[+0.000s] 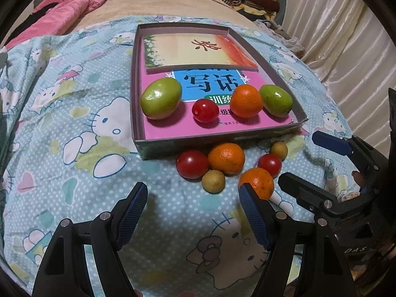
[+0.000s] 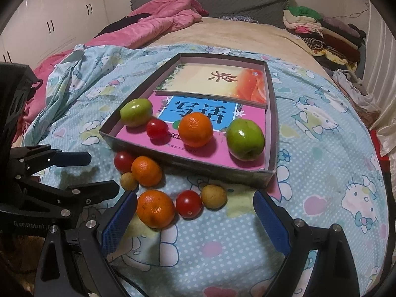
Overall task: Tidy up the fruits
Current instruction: 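Move both tools down toward the fruits lying in front of the box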
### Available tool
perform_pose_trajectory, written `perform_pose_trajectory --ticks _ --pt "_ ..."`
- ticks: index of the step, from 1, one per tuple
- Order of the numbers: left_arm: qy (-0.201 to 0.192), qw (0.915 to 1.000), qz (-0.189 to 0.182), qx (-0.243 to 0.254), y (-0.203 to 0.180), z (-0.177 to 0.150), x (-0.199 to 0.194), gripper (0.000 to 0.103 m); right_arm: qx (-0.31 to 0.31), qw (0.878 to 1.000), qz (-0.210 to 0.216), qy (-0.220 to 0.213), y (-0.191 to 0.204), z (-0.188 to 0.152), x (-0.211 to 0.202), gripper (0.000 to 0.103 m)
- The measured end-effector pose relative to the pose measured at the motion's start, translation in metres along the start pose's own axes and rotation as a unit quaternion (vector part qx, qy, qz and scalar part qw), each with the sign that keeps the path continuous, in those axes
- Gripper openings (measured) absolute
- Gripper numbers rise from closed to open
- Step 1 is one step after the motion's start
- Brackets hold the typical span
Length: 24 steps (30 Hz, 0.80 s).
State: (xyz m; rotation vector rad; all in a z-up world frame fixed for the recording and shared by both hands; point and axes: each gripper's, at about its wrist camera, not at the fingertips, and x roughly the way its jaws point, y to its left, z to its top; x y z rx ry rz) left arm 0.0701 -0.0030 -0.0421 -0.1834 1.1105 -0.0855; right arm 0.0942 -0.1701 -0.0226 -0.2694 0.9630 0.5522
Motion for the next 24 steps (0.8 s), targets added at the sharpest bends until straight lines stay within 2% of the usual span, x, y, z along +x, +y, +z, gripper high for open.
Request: perform_pose_trajectory --ticks 5,10,14,17,19,24 --pt "0.003 1.0 -0.002 0.0 0.001 0.001 0.002 0.077 -0.002 1.0 0.006 0.009 0.004 -0.003 0.0 0.095" --pt "0.004 1.0 -0.008 0.0 0.001 0.001 0.003 0.071 -0.002 1.0 0.017 0.023 0.007 -0.007 0.001 0.095" --pt "0.007 0.9999 -0.014 0.004 -0.002 0.0 0.005 0.07 -0.009 0.999 0.026 0.032 0.012 -0.008 0.004 0.094" --pt "0.014 0.9997 -0.017 0.009 -0.004 -0.001 0.008 0.065 -0.017 0.998 0.039 0.045 0.017 -0.01 0.009 0.084" --pt "0.018 0.9995 -0.025 0.009 -0.005 -0.001 0.011 0.06 -0.022 0.997 0.041 0.057 0.019 -0.011 0.015 0.073" --pt "0.027 0.9988 -0.041 0.001 -0.002 -0.001 0.017 0.052 -0.026 0.995 0.053 0.079 0.023 -0.016 0.024 0.057"
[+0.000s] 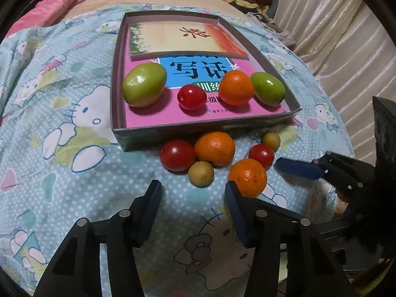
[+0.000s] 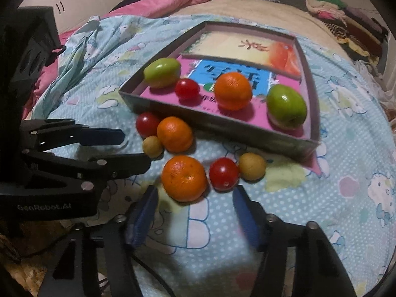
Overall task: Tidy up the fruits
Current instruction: 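Move both tools down toward the fruits lying in front of the box, then grasp a small yellow-brown fruit with the left tool while the right tool grasps a mandarin orange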
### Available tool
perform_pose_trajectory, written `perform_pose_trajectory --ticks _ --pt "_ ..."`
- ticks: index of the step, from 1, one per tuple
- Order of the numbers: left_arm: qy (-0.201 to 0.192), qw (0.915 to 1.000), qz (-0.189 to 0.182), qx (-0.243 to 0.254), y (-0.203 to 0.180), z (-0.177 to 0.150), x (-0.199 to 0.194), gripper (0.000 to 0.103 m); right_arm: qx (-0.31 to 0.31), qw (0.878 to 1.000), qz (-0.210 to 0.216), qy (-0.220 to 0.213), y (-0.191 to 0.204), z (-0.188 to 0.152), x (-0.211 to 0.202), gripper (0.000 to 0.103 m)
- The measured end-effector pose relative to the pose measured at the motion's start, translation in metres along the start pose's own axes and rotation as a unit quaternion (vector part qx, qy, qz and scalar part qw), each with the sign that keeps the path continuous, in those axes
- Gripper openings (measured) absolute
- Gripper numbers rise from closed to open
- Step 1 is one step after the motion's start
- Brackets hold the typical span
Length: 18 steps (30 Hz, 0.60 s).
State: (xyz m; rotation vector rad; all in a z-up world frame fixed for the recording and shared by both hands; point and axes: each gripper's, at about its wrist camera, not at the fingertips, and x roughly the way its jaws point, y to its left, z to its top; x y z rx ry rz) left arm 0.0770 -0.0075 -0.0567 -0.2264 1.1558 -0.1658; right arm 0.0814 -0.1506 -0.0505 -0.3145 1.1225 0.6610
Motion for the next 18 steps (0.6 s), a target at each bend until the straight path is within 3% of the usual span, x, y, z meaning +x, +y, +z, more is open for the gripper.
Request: perform_pose_trajectory --ticks 3,8,12,18 --pt "0.008 0.9999 -0.008 -0.011 0.005 0.001 0.004 0.046 -0.002 1.0 0.007 0.01 0.001 -0.001 0.005 0.052" --pt "0.01 0.9995 -0.019 -0.022 0.009 0.002 0.007 0.044 0.008 1.0 0.022 0.011 -0.003 0.0 0.01 0.051" --pt "0.011 0.9995 -0.022 -0.021 0.01 0.002 0.009 0.042 0.001 0.999 0.029 0.013 0.0 0.003 0.016 0.045" --pt "0.012 0.9993 -0.029 -0.021 0.008 0.005 0.013 0.038 -0.013 1.0 0.021 0.002 0.004 0.009 0.023 0.045"
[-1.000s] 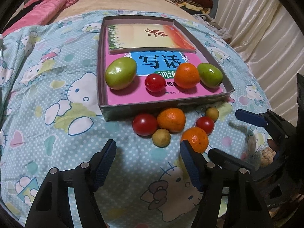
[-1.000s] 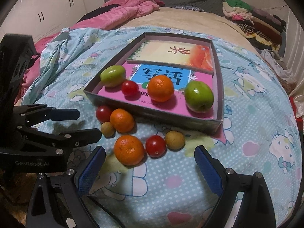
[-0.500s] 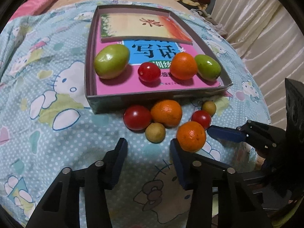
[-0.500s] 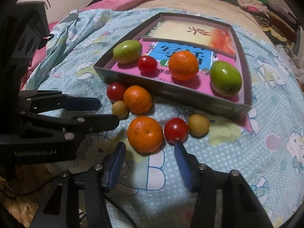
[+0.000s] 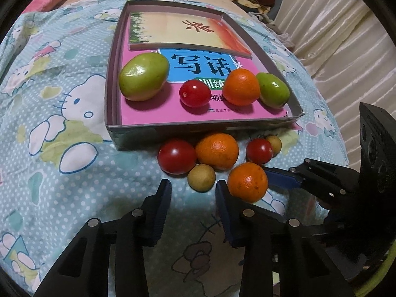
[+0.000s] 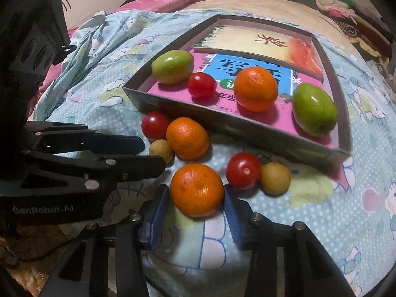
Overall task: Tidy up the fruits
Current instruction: 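Grasp a small yellow-brown fruit with the left tool while the right tool grasps a mandarin orange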
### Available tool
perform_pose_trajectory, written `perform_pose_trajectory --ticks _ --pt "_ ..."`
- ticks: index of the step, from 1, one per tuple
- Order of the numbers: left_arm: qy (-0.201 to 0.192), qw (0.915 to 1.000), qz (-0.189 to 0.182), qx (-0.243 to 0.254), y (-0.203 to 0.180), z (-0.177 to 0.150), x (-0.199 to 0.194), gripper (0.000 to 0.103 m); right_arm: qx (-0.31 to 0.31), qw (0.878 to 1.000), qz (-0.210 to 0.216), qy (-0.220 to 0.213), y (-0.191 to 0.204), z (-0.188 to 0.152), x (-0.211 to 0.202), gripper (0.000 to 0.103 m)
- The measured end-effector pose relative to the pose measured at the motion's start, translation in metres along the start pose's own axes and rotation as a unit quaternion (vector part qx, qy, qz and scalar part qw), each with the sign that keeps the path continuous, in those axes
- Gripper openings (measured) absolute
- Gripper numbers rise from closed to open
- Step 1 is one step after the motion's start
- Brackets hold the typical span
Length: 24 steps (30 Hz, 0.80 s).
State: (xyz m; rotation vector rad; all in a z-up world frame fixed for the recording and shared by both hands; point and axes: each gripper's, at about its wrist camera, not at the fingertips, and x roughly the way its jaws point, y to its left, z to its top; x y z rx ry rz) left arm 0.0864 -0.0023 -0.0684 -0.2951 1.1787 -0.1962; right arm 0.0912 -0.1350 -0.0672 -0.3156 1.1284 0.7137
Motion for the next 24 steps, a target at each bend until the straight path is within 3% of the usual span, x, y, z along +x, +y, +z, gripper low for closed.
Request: perform_pose_trajectory --ticks 24 --pt "0.013 0.9997 -0.02 -0.012 -0.002 0.011 0.021 0.028 -0.007 1.0 0.017 -0.014 -0.001 0.002 0.0 0.041"
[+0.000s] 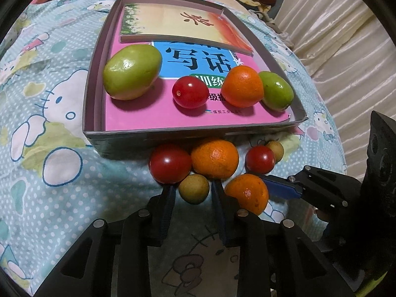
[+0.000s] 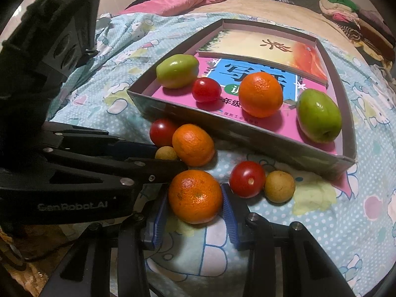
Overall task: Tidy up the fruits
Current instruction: 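Grasp a small yellow-brown fruit with the left tool while the right tool grasps a mandarin orange, then lift the small fruit and orange with both tools and carry them over the workbook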
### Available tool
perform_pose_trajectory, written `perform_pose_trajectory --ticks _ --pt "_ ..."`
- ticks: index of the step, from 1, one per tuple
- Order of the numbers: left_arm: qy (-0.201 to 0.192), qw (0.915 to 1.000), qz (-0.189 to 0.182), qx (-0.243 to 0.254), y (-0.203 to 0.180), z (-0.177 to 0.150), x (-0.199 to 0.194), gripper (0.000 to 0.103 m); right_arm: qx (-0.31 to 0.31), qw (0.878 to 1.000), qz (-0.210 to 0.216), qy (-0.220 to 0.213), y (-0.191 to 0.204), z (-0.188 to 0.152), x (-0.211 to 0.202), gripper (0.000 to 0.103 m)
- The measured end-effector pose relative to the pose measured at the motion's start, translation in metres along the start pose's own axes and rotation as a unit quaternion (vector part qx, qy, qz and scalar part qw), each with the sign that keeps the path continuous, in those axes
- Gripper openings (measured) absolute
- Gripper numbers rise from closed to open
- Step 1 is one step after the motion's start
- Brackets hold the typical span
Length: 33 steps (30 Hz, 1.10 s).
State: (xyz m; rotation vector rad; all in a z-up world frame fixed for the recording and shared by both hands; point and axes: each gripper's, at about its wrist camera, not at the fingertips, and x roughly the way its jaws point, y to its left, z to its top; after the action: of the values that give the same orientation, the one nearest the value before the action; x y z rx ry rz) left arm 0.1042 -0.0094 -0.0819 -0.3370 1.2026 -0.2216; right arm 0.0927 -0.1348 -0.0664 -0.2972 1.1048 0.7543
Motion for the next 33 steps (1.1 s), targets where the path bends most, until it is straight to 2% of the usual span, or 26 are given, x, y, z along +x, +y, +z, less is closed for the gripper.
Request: perform_pose_trajectory --ticks 2,7,21,33 --pt "0.0 1.0 -0.003 -0.005 0.003 0.0 -0.001 0.025 -0.002 1.0 0.003 -0.004 0.001 0.0 -0.003 0.04" --pt "-0.003 0.9997 -0.019 -0.014 0.008 -0.001 -0.006 0.025 -0.004 1.0 0.008 -0.019 0.002 0.0 -0.011 0.04" --pt "-0.071 0.9967 0.027 0.029 -0.006 -0.007 -0.053 0.024 -0.001 0.997 0.022 -0.079 0.001 0.003 -0.036 0.04" --pt "-0.096 0.994 0.04 0.032 -0.009 -0.007 -0.063 0.024 -0.003 0.992 0.01 -0.125 -0.003 0.007 -0.051 0.041"
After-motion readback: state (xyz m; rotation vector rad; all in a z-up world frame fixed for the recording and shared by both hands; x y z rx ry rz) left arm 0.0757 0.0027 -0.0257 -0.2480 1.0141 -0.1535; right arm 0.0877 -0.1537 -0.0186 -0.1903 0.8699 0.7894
